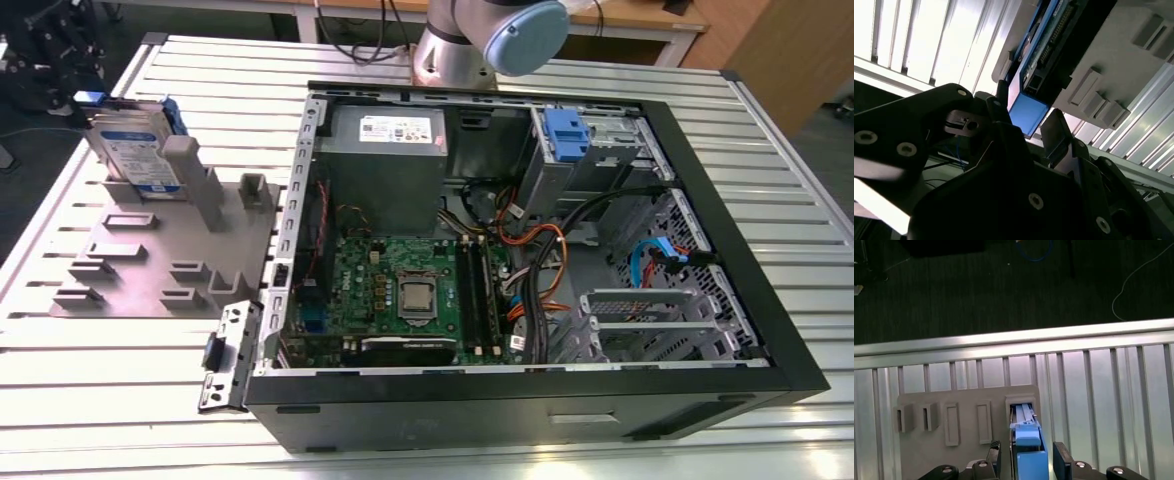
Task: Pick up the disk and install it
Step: 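Pick up the disk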
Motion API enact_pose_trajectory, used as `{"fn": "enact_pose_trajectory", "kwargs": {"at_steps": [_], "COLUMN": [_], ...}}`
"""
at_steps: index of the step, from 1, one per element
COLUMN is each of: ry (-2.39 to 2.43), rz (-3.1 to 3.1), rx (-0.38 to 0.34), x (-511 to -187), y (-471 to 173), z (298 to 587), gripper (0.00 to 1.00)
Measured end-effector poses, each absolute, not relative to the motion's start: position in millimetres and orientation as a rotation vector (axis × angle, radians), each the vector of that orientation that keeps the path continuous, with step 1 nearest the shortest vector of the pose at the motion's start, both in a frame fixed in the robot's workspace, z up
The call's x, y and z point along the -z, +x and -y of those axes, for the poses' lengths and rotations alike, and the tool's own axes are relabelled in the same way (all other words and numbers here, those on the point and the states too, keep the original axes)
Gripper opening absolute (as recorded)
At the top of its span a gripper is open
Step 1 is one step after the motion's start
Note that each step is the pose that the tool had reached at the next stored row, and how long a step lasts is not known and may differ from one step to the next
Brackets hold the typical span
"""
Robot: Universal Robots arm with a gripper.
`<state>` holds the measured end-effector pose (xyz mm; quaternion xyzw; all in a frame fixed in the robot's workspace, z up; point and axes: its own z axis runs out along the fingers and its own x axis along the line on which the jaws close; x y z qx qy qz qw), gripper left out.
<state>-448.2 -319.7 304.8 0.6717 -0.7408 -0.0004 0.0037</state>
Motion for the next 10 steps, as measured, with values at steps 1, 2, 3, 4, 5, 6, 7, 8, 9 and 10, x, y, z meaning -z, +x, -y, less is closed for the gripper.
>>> {"fn": "enact_pose_trajectory", "kwargs": {"at_steps": [1, 2, 3, 4, 5, 6, 7, 8, 9, 10], "ry": [2.106, 2.106, 2.106, 2.106, 2.106, 2.107, 2.107, 2.107, 2.107, 2.107], "rz": [2.321, 2.321, 2.321, 2.321, 2.321, 2.322, 2.322, 2.322, 2.322, 2.323], "rx": [0.001, 0.001, 0.002, 0.002, 0.003, 0.004, 0.005, 0.005, 0.005, 0.005], "x": [-303.7, -302.8, -301.8, -300.9, -300.4, -299.8, -299.7, -299.7, -299.7, -299.6], "y": [-448.3, -448.3, -448.2, -448.2, -448.2, -448.2, -448.2, -448.3, -448.3, -448.2], "z": [319.3, 318.9, 318.6, 318.2, 317.8, 317.7, 317.6, 317.6, 317.6, 317.5], "gripper": [0.53, 0.53, 0.53, 0.53, 0.53, 0.53, 0.53, 0.51, 0.51, 0.45]}}
